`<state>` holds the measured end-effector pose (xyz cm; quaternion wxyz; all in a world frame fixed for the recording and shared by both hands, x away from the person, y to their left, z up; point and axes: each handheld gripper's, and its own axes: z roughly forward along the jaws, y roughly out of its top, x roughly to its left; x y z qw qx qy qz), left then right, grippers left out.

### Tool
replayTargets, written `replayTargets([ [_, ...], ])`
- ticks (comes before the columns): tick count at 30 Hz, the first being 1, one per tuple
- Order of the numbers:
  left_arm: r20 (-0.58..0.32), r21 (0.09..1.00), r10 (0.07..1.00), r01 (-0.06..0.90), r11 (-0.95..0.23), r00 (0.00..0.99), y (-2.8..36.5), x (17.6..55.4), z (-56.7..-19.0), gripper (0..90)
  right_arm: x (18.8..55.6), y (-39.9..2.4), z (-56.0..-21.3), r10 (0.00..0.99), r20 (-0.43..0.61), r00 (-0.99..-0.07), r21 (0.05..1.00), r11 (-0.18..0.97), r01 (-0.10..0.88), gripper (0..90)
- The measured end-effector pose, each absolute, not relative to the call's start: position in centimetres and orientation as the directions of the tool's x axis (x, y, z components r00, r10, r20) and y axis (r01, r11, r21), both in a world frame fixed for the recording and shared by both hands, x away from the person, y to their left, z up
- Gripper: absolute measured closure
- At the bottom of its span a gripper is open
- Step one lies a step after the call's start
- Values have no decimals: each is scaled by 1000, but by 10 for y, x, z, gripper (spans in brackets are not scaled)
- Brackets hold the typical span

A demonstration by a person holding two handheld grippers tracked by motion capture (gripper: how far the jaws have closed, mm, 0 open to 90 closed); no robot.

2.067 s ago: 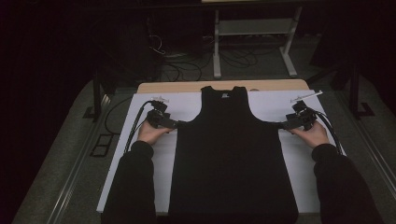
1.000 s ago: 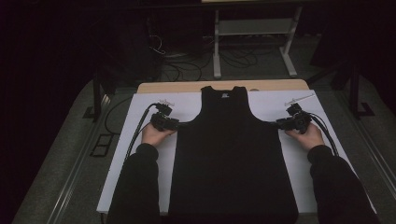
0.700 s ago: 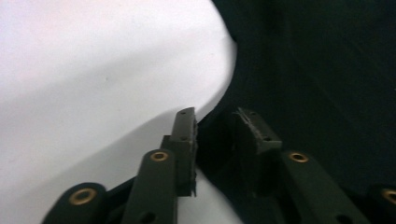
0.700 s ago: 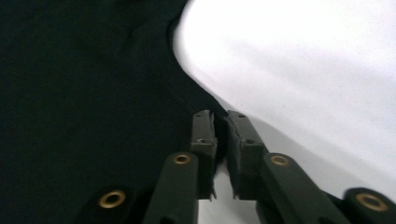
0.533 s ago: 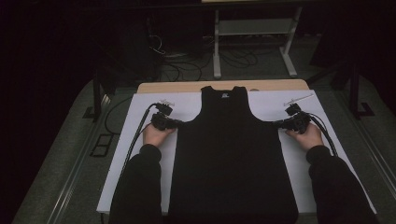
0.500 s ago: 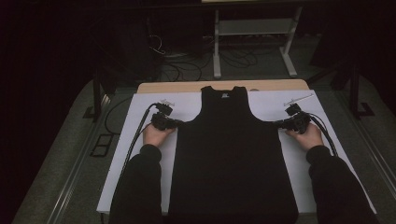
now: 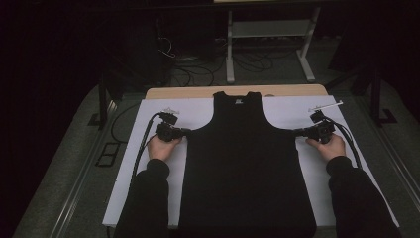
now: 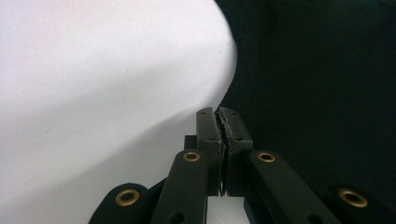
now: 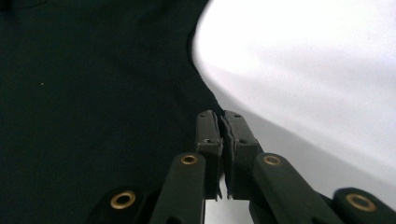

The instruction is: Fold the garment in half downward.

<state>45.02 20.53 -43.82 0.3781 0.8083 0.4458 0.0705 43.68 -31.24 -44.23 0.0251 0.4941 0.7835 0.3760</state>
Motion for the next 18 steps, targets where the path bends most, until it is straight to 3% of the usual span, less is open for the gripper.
replayTargets([
  [11,-236,716,767,640,-278,597,207,438,-419,867,424,-312,-432,778,341,-528,642,217,735,847],
  [18,-289,738,752,638,-220,593,214,427,-415,866,412,-313,-424,767,369,-526,660,183,729,847],
])
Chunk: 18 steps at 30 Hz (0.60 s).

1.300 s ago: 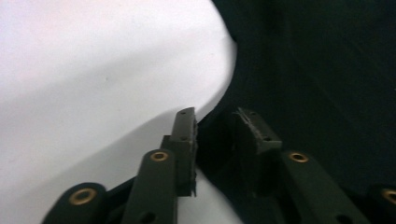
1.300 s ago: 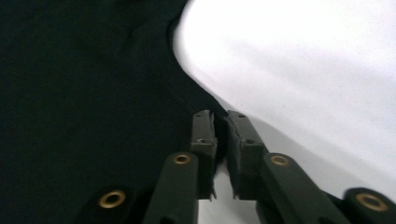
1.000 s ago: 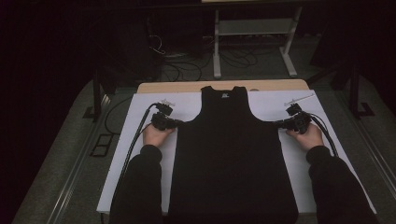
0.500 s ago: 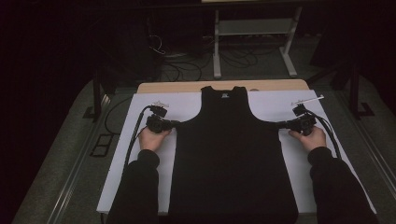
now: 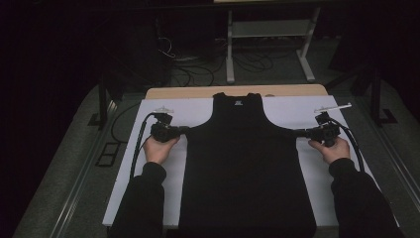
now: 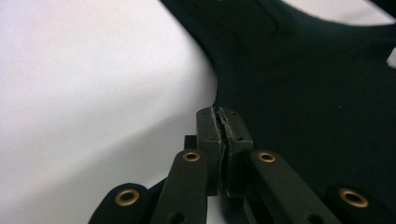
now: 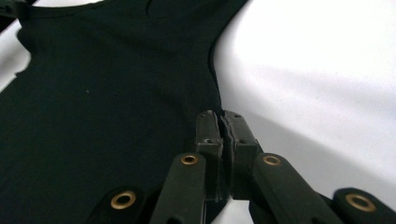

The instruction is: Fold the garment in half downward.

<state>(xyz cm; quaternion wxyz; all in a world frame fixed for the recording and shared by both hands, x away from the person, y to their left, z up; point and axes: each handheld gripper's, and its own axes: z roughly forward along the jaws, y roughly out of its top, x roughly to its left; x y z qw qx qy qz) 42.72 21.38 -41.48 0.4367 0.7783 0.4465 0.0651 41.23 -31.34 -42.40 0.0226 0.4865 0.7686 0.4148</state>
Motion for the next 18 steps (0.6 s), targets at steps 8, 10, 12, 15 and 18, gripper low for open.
replayTargets([
  [8,-291,753,741,623,-213,605,216,417,-410,866,400,-315,-420,760,375,-531,672,172,721,847],
  [10,-294,753,739,624,-211,605,217,415,-409,866,397,-315,-420,757,374,-535,673,175,719,846],
  [12,-293,756,738,619,-210,608,217,414,-409,866,394,-315,-419,757,375,-535,674,174,718,847],
  [15,-290,761,732,612,-214,617,218,412,-408,866,390,-314,-417,754,379,-536,676,169,717,846],
  [18,-292,761,723,610,-221,626,217,412,-408,866,388,-313,-416,750,379,-542,679,172,713,846],
])
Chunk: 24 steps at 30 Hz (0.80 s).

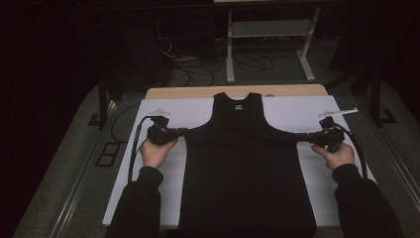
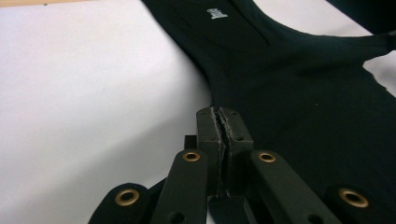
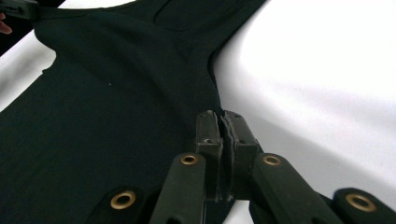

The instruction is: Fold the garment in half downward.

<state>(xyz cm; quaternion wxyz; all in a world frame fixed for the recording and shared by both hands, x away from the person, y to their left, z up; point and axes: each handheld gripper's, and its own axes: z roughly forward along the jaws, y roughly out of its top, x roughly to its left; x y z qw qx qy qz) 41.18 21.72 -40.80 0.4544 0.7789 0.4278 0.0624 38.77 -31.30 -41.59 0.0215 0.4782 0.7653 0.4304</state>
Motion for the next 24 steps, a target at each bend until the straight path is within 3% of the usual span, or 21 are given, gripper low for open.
replayTargets([
  [24,-341,751,695,628,-203,633,225,384,-403,862,363,-316,-405,742,377,-555,708,156,689,844],
])
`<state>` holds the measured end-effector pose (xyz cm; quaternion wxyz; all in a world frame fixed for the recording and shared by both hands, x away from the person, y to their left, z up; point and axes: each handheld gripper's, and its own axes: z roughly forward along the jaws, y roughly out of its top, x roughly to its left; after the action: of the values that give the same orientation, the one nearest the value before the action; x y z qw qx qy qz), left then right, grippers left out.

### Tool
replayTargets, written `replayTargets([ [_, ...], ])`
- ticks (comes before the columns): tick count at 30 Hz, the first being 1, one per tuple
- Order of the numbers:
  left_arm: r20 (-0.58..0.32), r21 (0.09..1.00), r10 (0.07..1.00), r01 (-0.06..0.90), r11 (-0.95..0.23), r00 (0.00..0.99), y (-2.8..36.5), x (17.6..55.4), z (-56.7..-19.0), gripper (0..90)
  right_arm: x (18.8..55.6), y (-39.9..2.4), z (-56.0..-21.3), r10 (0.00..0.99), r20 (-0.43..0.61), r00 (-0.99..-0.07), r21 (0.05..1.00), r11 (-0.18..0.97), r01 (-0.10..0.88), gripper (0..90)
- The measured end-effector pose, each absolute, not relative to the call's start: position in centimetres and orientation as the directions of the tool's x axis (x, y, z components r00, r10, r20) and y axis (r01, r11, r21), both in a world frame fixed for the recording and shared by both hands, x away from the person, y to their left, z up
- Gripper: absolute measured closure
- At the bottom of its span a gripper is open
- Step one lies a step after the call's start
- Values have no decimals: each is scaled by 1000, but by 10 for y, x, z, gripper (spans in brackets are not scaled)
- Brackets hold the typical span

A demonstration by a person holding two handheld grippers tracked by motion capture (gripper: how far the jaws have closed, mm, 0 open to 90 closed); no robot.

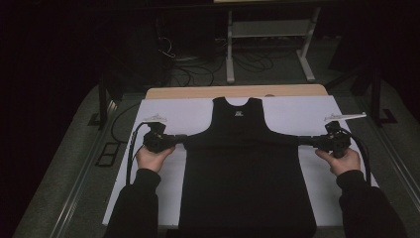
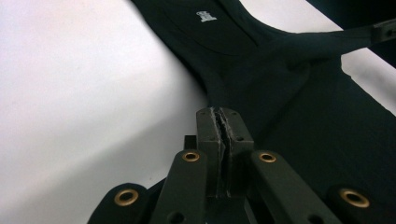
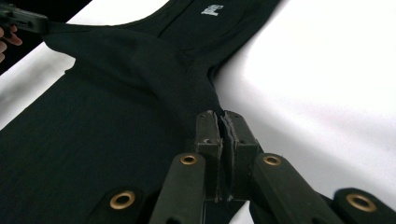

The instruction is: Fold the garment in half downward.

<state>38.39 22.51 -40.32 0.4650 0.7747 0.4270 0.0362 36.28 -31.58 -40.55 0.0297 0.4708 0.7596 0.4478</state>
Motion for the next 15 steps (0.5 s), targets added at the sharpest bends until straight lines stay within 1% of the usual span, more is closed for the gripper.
replayTargets([
  [6,-345,753,691,627,-200,635,229,377,-401,862,354,-321,-408,736,401,-546,700,138,701,842],
  [15,-348,754,688,626,-199,637,233,367,-401,862,345,-322,-404,730,401,-554,698,148,700,842],
])
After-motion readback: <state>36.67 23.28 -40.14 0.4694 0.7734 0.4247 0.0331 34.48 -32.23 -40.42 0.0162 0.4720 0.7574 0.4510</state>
